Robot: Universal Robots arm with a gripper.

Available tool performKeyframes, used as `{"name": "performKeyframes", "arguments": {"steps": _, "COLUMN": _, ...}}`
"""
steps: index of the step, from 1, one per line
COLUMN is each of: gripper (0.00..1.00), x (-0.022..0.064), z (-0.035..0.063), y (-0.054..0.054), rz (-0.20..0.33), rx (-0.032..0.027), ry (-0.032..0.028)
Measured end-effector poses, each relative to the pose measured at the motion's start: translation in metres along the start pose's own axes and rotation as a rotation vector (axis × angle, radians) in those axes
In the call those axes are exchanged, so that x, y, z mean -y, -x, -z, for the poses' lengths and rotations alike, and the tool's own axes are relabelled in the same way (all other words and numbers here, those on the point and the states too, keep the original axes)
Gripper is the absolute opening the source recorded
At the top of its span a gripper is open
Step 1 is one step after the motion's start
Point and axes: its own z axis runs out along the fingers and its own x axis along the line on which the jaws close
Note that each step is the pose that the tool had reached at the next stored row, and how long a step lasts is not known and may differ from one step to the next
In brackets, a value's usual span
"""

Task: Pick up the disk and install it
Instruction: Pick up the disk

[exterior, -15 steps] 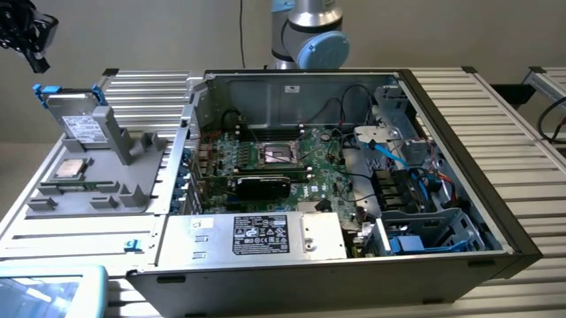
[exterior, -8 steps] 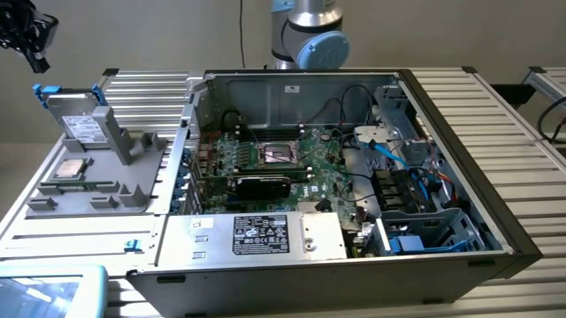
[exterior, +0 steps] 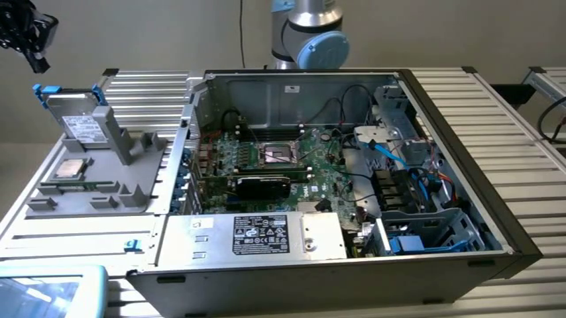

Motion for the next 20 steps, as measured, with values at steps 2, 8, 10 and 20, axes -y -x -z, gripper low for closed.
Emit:
{"name": "performKeyframes", "arguments": {"steps": 2, "gripper": 0.11, "x": 0.0000, "z": 0.0000, "y": 0.0000, "rz": 0.027, "rx": 0.0000, "ry": -0.0013}}
{"name": "performKeyframes", "arguments": {"steps": 8, "gripper": 0.11, "x": 0.0000, "z": -0.0001, "y": -0.0001, "rz": 0.137, "rx": -0.0003, "ry": -0.0062}}
{"name": "performKeyframes", "arguments": {"steps": 10, "gripper": 0.11, "x": 0.0000, "z": -0.0002, "y": -0.0001, "rz": 0.173, "rx": -0.0004, "ry": -0.0078}}
{"name": "performKeyframes", "arguments": {"steps": 20, "gripper": 0.11, "x": 0.0000, "z": -0.0003, "y": -0.0001, "rz": 0.355, "rx": -0.0009, "ry": -0.0160}}
